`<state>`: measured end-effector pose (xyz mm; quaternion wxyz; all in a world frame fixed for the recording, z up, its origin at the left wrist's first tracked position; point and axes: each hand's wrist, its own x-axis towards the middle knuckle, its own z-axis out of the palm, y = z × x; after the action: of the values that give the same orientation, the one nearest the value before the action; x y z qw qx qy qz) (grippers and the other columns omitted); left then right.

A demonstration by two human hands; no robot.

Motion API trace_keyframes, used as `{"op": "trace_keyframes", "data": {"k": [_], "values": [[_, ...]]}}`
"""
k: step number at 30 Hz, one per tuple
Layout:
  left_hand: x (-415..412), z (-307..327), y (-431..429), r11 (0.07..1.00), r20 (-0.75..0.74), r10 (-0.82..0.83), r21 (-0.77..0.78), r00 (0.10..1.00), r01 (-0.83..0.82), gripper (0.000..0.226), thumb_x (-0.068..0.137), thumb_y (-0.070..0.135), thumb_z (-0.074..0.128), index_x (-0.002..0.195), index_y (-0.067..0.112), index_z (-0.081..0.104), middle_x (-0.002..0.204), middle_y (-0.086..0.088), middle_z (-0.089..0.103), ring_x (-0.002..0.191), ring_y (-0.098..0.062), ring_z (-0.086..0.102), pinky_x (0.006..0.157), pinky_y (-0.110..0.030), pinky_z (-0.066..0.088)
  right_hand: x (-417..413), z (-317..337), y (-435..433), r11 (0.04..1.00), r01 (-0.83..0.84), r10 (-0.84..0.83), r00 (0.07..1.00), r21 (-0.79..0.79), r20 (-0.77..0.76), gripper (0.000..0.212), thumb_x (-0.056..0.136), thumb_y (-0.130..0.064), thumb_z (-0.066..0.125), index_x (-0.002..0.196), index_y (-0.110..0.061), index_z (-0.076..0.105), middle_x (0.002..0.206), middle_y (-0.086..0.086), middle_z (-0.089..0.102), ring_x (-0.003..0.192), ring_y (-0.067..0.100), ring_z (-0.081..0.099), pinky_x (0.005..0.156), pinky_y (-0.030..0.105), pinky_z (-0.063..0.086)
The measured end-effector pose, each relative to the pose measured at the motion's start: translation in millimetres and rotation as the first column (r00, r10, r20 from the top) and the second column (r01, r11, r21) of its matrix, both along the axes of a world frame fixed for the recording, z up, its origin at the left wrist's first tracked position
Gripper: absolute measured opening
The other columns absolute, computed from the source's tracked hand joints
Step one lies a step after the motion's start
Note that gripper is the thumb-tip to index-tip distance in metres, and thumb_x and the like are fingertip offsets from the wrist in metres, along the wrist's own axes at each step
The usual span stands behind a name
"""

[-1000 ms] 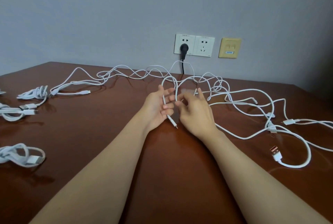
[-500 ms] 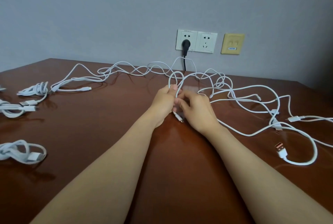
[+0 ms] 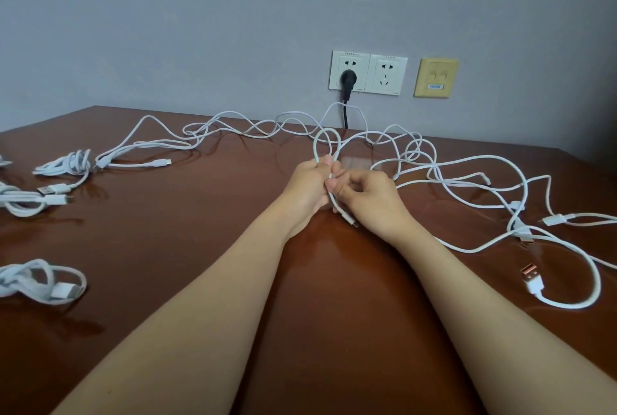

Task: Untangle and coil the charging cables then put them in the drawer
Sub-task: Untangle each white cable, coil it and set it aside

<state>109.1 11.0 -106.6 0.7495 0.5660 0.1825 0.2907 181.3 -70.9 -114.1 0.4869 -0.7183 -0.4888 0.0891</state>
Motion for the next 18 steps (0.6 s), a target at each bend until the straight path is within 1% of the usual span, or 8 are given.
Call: {"op": "trace_keyframes", "data": {"k": [2,4,6,8,11,13,15,18], "values": [[-1,1,3,0.999,0.049,0.016,-0.051,0.999,-0.014,0.041,0.104,0.019,0.022,0.066,0.014,0.037,0.066,-0.007,0.063,0.062,-0.022,0.058,0.039,-0.018,0.040,0,1,0,1.000,0.003,-0.002,1.000,-0.014,0.020,0.028,0.093,-0.017,0.053,0.068,-0.024,0.062,0.065,-0.006,0.065,0.061,0.003,0.057,0.063,0.019,0.044],[-2,2,7,0.988,0.124,0.059,-0.149,0.991,-0.041,0.041,0.104,0.017,0.020,0.067,0.014,0.037,0.060,-0.004,0.066,0.063,-0.020,0.065,0.046,-0.022,0.048,1,1,0,0.999,0.033,-0.030,0.998,-0.041,0.062,0.025,0.093,-0.021,0.052,0.071,-0.026,0.062,0.065,-0.006,0.063,0.068,0.010,0.055,0.068,0.025,0.042],[-3,3,12,0.953,0.210,0.144,-0.292,0.967,-0.079,0.040,0.104,0.015,0.020,0.069,0.012,0.037,0.046,0.001,0.052,0.050,-0.014,0.063,0.055,-0.026,0.054,4,-1,0,0.993,0.083,-0.071,0.988,-0.080,0.139,0.024,0.091,-0.026,0.054,0.068,-0.025,0.058,0.062,-0.008,0.056,0.070,0.014,0.051,0.067,0.028,0.039],[-3,4,18,0.911,0.236,0.223,-0.396,0.946,-0.116,0.040,0.104,0.014,0.020,0.067,0.013,0.036,0.036,0.005,0.035,0.030,-0.008,0.042,0.042,-0.018,0.047,6,-1,-2,0.989,0.110,-0.091,0.980,-0.101,0.180,0.027,0.090,-0.030,0.055,0.063,-0.025,0.053,0.058,-0.010,0.051,0.068,0.014,0.047,0.067,0.028,0.036],[-3,3,26,0.883,0.196,0.254,-0.448,0.947,-0.144,0.041,0.103,0.012,0.017,0.065,0.015,0.033,0.033,0.008,0.026,0.025,-0.005,0.019,0.031,-0.012,0.023,9,-2,-5,0.985,0.122,-0.093,0.971,-0.120,0.219,0.025,0.090,-0.031,0.055,0.066,-0.023,0.055,0.064,-0.011,0.053,0.074,0.016,0.050,0.071,0.028,0.036],[-6,2,32,0.871,0.179,0.252,-0.471,0.951,-0.142,0.039,0.100,0.007,0.014,0.067,0.017,0.031,0.032,0.008,0.025,0.023,-0.004,0.017,0.028,-0.014,0.017,10,0,-8,0.982,0.143,-0.100,0.951,-0.128,0.292,0.021,0.089,-0.028,0.057,0.068,-0.023,0.055,0.075,-0.006,0.055,0.081,0.018,0.052,0.075,0.029,0.036],[-9,3,36,0.856,0.172,0.260,-0.496,0.950,-0.145,0.038,0.098,0.005,0.013,0.067,0.018,0.031,0.032,0.008,0.025,0.023,-0.004,0.017,0.026,-0.014,0.014,9,5,-11,0.983,0.158,-0.118,0.935,-0.095,0.335,0.027,0.087,-0.025,0.059,0.062,-0.025,0.048,0.072,-0.006,0.049,0.077,0.017,0.048,0.071,0.027,0.032],[-10,4,35,0.880,0.057,0.246,-0.431,0.967,-0.199,0.037,0.097,0.004,0.015,0.067,0.016,0.032,0.030,0.008,0.025,0.021,-0.003,0.016,0.025,-0.014,0.012,8,11,-13,0.994,0.109,-0.107,0.982,-0.005,0.153,0.033,0.086,-0.022,0.063,0.056,-0.025,0.048,0.058,-0.008,0.044,0.059,0.014,0.043,0.061,0.027,0.034]]}}
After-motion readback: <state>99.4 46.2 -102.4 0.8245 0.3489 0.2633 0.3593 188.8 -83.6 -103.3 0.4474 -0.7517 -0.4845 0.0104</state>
